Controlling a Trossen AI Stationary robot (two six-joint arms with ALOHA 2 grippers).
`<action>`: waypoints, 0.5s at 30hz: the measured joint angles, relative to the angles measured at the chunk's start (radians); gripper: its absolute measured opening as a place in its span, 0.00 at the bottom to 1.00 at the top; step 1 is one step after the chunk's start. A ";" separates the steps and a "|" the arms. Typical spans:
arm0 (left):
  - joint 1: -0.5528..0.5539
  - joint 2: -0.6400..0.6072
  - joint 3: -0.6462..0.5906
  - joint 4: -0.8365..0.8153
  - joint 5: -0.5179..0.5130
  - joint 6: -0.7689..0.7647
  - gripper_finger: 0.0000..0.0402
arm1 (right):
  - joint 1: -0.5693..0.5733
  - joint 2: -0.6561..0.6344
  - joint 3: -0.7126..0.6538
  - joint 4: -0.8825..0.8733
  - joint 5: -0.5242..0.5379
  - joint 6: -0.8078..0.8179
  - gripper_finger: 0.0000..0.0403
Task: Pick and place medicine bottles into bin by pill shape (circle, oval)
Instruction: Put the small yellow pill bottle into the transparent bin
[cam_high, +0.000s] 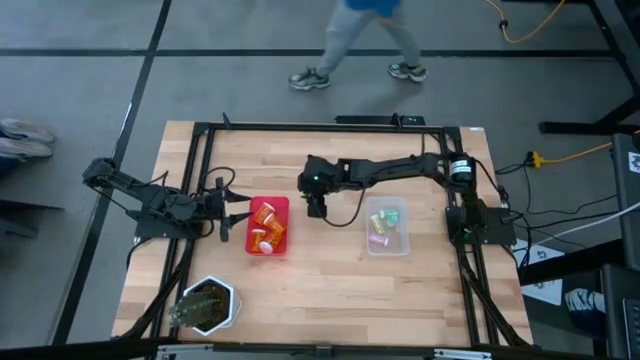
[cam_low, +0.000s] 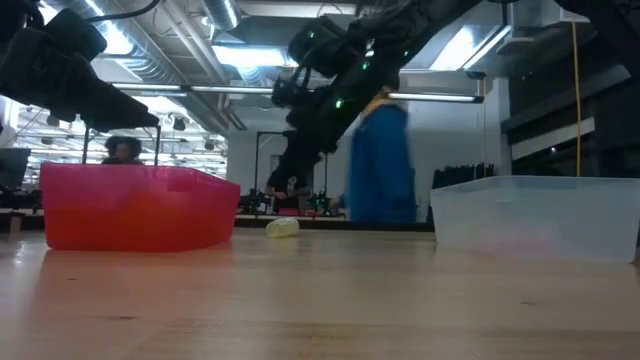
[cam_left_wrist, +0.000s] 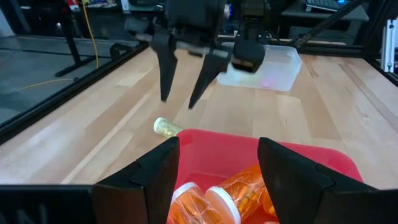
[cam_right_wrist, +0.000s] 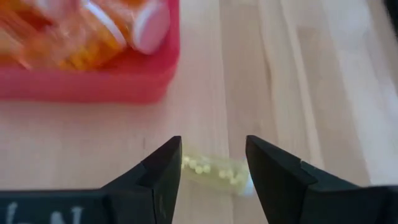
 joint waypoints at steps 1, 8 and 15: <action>0.000 0.000 0.000 0.000 0.000 0.000 0.53 | 0.000 0.011 -0.001 0.001 0.005 0.000 0.44; 0.000 0.000 0.000 0.000 0.001 0.000 0.53 | -0.003 0.119 0.041 0.021 0.027 0.004 0.41; 0.000 0.000 0.000 0.000 0.008 0.000 0.53 | -0.007 0.178 0.116 -0.105 0.034 0.003 0.41</action>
